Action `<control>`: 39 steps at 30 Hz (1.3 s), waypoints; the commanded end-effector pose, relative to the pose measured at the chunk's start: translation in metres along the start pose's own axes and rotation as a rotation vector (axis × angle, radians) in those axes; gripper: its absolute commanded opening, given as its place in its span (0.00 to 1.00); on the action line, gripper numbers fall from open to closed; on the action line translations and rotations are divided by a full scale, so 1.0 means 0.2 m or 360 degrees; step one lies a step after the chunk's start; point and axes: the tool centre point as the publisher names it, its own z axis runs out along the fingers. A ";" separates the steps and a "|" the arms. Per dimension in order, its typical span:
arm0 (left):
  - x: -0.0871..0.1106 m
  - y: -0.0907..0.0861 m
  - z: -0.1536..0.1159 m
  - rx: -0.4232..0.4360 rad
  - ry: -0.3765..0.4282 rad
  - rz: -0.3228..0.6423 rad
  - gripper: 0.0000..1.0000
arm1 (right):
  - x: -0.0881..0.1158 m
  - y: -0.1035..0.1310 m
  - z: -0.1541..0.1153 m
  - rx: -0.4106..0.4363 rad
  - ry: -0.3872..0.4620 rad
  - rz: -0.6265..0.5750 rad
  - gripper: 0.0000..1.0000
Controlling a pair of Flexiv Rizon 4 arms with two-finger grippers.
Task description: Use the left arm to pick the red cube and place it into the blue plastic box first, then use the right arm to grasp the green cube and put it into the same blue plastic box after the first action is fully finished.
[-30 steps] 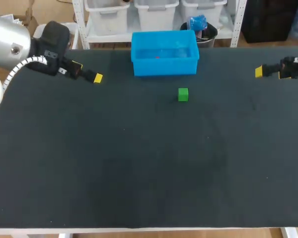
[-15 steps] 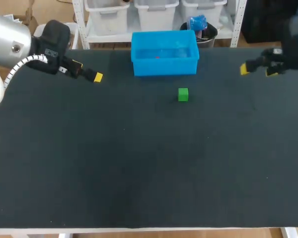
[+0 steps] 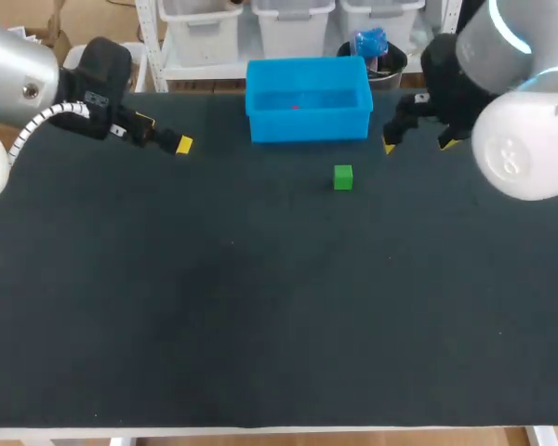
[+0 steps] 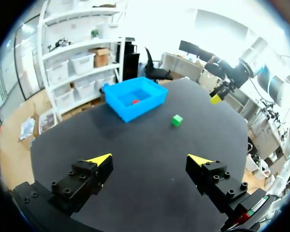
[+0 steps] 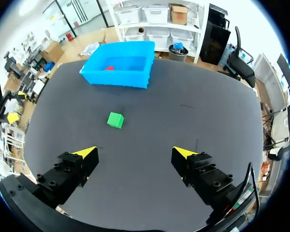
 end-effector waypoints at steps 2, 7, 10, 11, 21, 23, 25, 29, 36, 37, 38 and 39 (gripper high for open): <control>0.01 0.01 0.00 0.0010 -0.0011 0.0004 1.00 | -0.02 0.01 0.01 0.0025 0.0011 0.0003 1.00; 0.01 0.01 0.00 0.0010 -0.0011 0.0004 1.00 | -0.02 0.01 0.01 0.0025 0.0011 0.0003 1.00; 0.01 0.01 0.00 0.0010 -0.0011 0.0004 1.00 | -0.02 0.01 0.01 0.0025 0.0011 0.0003 1.00; 0.01 0.01 0.00 0.0010 -0.0011 0.0004 1.00 | -0.02 0.01 0.01 0.0025 0.0011 0.0003 1.00; 0.01 0.01 0.00 0.0010 -0.0011 0.0004 1.00 | -0.05 0.04 0.04 0.0161 0.0070 0.0062 1.00; 0.01 0.01 0.00 0.0010 -0.0011 0.0004 1.00 | -0.07 0.06 0.05 0.0227 0.0147 0.0148 1.00; 0.01 0.01 0.00 0.0010 -0.0011 0.0004 1.00 | -0.08 0.09 0.06 0.0318 0.0188 0.0192 1.00; 0.01 0.01 0.00 0.0010 -0.0011 0.0004 1.00 | -0.10 0.16 0.10 0.0389 0.0236 0.0242 1.00; 0.01 0.01 0.00 0.0010 -0.0011 0.0004 1.00 | -0.12 0.25 0.18 0.0468 0.0285 0.0303 1.00; 0.01 0.01 0.00 0.0010 -0.0011 0.0004 1.00 | -0.13 0.26 0.18 0.0475 0.0284 0.0311 1.00; 0.01 0.01 0.00 0.0010 -0.0011 0.0004 1.00 | -0.13 0.26 0.19 0.0476 0.0282 0.0319 1.00; 0.01 0.01 0.00 0.0010 -0.0011 0.0004 1.00 | -0.14 0.26 0.20 0.0465 0.0277 0.0327 1.00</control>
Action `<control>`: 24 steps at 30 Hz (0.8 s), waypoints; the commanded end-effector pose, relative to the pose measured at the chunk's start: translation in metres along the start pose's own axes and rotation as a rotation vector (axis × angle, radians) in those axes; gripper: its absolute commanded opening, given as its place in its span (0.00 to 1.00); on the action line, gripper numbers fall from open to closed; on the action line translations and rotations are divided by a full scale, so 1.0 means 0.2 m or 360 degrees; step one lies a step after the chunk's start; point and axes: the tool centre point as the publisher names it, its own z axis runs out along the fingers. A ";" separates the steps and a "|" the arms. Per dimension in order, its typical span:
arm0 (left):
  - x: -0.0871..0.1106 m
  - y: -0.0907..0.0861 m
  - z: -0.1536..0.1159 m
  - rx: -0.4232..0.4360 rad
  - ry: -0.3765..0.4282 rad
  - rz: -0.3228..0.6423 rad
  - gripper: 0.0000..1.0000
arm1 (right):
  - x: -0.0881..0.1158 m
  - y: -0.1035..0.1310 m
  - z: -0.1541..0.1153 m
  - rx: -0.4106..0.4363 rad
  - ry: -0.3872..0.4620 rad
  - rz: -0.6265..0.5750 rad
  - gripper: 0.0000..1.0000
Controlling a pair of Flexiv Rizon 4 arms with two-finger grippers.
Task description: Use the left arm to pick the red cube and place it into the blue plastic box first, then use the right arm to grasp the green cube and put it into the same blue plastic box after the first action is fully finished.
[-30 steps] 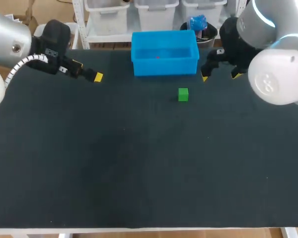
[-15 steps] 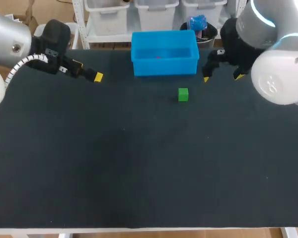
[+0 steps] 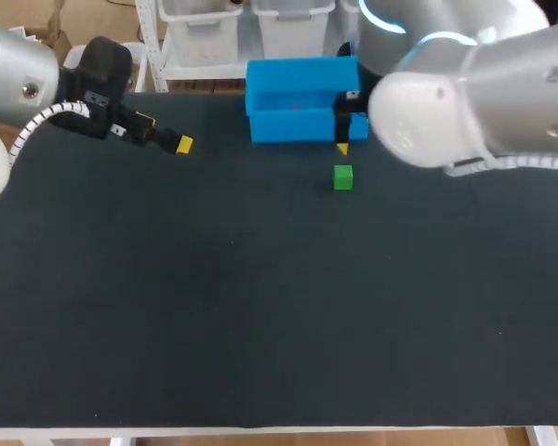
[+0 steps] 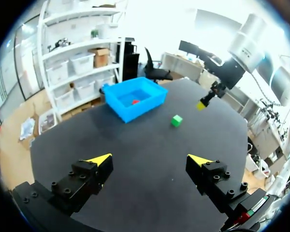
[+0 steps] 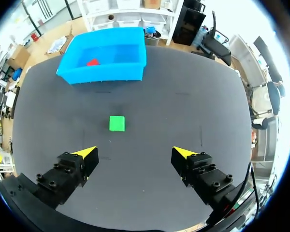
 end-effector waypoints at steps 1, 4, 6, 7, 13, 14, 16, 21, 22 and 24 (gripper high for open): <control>0.01 0.01 0.00 0.0009 -0.0010 0.0004 1.00 | -0.05 0.04 0.03 0.0064 0.0048 0.0019 1.00; 0.01 0.01 0.00 0.0009 -0.0010 0.0004 1.00 | -0.06 0.05 0.04 0.0059 0.0056 0.0052 1.00; 0.01 0.01 0.00 0.0009 -0.0010 0.0004 1.00 | -0.07 0.05 0.05 0.0065 0.0053 0.0064 1.00; 0.01 0.01 0.00 0.0009 -0.0010 0.0004 1.00 | -0.08 0.06 0.05 0.0061 0.0055 0.0069 1.00; 0.01 0.01 0.00 0.0009 -0.0010 0.0004 1.00 | -0.09 0.10 0.12 0.0039 0.0049 0.0080 1.00; 0.01 0.01 0.00 0.0009 -0.0010 0.0004 1.00 | -0.09 0.10 0.13 0.0034 0.0049 0.0078 1.00; 0.01 0.01 0.00 0.0009 -0.0010 0.0004 1.00 | -0.09 0.11 0.16 0.0021 0.0050 0.0072 1.00; 0.01 0.01 0.00 0.0009 -0.0010 0.0004 1.00 | -0.09 0.13 0.23 0.0021 0.0060 0.0043 1.00; 0.01 0.01 0.00 0.0009 -0.0010 0.0004 1.00 | -0.09 0.13 0.25 0.0026 0.0063 0.0040 1.00; 0.01 0.01 0.00 0.0009 -0.0010 0.0004 1.00 | -0.10 0.13 0.28 0.0021 0.0074 0.0036 1.00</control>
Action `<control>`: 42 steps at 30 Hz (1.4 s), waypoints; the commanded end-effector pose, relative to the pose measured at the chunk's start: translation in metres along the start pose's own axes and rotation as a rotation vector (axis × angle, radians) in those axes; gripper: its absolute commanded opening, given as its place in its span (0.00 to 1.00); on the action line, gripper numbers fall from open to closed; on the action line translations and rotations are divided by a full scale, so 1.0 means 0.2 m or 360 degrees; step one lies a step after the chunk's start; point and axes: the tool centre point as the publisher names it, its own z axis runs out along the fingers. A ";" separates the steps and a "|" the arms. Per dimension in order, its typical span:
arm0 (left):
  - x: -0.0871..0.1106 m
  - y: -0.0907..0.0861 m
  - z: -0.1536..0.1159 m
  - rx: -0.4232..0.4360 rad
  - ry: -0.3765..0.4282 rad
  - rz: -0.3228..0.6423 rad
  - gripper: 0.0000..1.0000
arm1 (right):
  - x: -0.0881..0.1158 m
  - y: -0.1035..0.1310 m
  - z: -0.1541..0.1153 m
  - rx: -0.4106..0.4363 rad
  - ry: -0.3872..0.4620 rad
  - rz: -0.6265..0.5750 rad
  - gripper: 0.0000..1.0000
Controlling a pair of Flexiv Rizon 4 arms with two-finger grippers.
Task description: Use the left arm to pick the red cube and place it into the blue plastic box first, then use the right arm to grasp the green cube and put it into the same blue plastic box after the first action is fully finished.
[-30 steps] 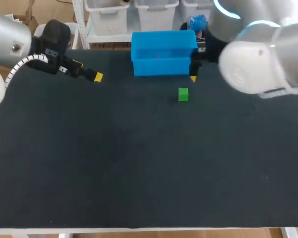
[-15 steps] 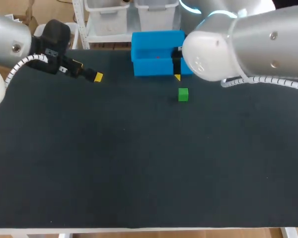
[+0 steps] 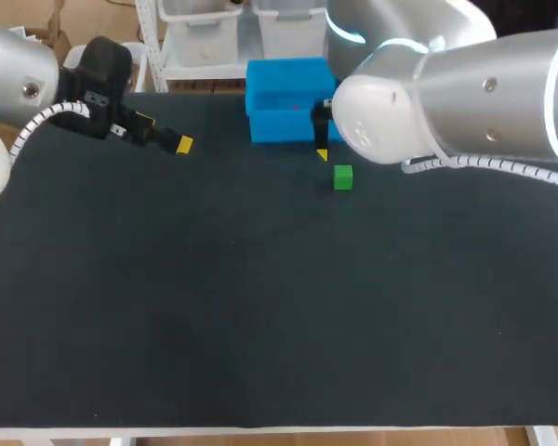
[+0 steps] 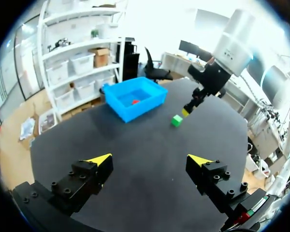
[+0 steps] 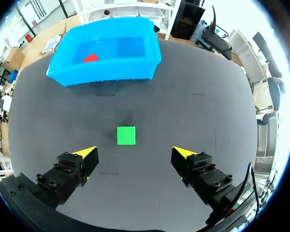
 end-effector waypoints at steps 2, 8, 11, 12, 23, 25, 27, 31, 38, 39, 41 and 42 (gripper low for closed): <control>0.01 0.01 0.00 0.0009 -0.0011 0.0005 1.00 | -0.03 0.03 0.09 0.0002 0.0029 -0.0009 1.00; 0.01 0.01 0.00 0.0009 -0.0011 0.0005 1.00 | -0.05 0.05 0.16 -0.0012 0.0043 -0.0022 1.00; 0.01 0.01 0.00 0.0009 -0.0011 0.0005 1.00 | -0.06 0.06 0.19 -0.0015 0.0052 -0.0030 1.00; 0.01 0.01 0.00 0.0009 -0.0011 0.0005 1.00 | -0.06 0.06 0.20 -0.0016 0.0055 -0.0032 1.00; 0.01 0.01 0.00 0.0009 -0.0011 0.0005 1.00 | -0.09 0.05 0.29 -0.0026 0.0056 -0.0016 1.00; 0.01 0.01 0.00 0.0009 -0.0011 0.0005 1.00 | -0.09 0.04 0.31 -0.0029 0.0055 -0.0009 1.00; 0.01 0.01 0.00 0.0009 -0.0011 0.0005 1.00 | -0.10 0.04 0.32 -0.0037 0.0052 -0.0003 1.00; 0.01 0.01 0.00 0.0009 -0.0011 0.0005 1.00 | -0.11 0.03 0.34 -0.0045 0.0050 -0.0007 1.00; 0.01 0.01 0.00 0.0009 -0.0011 0.0005 1.00 | -0.11 0.04 0.38 -0.0023 0.0034 -0.0062 1.00; 0.01 0.01 0.00 0.0009 -0.0011 0.0005 1.00 | -0.11 0.04 0.38 -0.0025 0.0035 -0.0062 1.00; 0.01 0.01 0.00 0.0009 -0.0011 0.0005 1.00 | -0.11 0.05 0.39 -0.0026 0.0041 -0.0063 1.00; 0.01 0.01 0.00 0.0009 -0.0011 0.0005 1.00 | -0.11 0.05 0.39 -0.0027 0.0044 -0.0064 1.00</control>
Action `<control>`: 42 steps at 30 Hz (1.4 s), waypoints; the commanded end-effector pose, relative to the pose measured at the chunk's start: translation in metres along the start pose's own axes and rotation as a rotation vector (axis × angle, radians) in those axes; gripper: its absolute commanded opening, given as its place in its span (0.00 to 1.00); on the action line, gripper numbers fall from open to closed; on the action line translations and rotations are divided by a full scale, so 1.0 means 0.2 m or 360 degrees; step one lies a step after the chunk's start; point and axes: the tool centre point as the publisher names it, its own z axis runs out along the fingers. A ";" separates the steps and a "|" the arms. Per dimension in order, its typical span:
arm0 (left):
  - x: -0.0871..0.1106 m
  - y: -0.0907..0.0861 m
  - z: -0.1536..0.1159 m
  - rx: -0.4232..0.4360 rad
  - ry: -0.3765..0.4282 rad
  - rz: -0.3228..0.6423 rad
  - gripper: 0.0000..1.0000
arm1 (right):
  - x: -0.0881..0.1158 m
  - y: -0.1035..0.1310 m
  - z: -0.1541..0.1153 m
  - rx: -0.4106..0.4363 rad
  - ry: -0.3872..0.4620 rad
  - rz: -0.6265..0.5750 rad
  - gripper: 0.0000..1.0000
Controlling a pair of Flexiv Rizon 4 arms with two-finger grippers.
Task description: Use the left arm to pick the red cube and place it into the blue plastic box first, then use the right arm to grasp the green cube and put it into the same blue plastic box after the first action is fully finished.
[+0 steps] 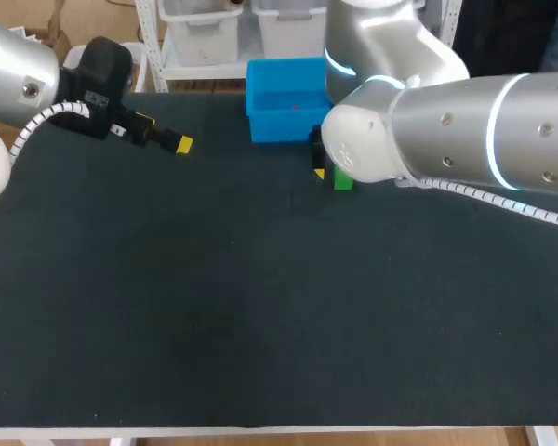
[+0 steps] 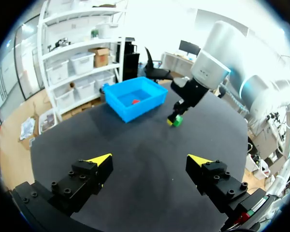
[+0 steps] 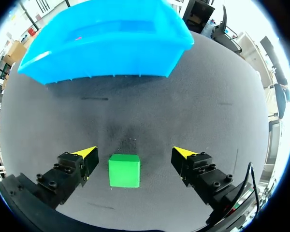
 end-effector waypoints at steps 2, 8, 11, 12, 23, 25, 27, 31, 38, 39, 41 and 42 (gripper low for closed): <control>0.01 0.01 0.00 0.0010 -0.0012 0.0005 1.00 | -0.01 0.02 0.02 0.0009 0.0012 -0.0002 1.00; 0.01 0.01 0.00 0.0010 -0.0012 0.0005 1.00 | 0.01 0.01 0.03 0.0012 0.0029 0.0000 0.44; 0.01 0.01 0.00 0.0010 -0.0012 0.0005 1.00 | 0.02 0.01 0.03 0.0015 0.0032 0.0010 0.00; 0.01 0.01 0.00 0.0010 -0.0012 0.0005 1.00 | 0.02 0.00 0.03 0.0016 0.0032 0.0013 0.00; 0.01 0.01 0.00 0.0010 -0.0012 0.0005 1.00 | 0.04 -0.01 -0.01 0.0021 0.0028 0.0044 0.00; 0.01 0.01 0.00 0.0010 -0.0012 0.0005 1.00 | 0.04 -0.01 -0.02 0.0026 0.0027 0.0046 0.00; 0.01 0.01 0.00 0.0010 -0.0012 0.0005 1.00 | 0.04 -0.02 -0.04 0.0035 0.0017 0.0048 0.00; 0.01 0.01 0.00 0.0010 -0.0012 0.0005 1.00 | 0.03 -0.03 -0.11 0.0047 -0.0010 0.0060 0.00; 0.01 0.01 0.00 0.0010 -0.0012 0.0005 1.00 | -0.04 -0.03 -0.36 0.0031 -0.0149 0.0071 0.00; 0.01 0.01 0.00 0.0010 -0.0012 0.0005 1.00 | -0.06 -0.03 -0.40 0.0022 -0.0173 0.0070 0.00; 0.01 0.01 0.00 0.0010 -0.0012 0.0005 1.00 | -0.08 -0.02 -0.45 0.0008 -0.0209 0.0068 0.00; 0.01 0.01 0.00 0.0010 -0.0012 0.0005 1.00 | -0.08 -0.02 -0.48 0.0002 -0.0225 0.0068 0.00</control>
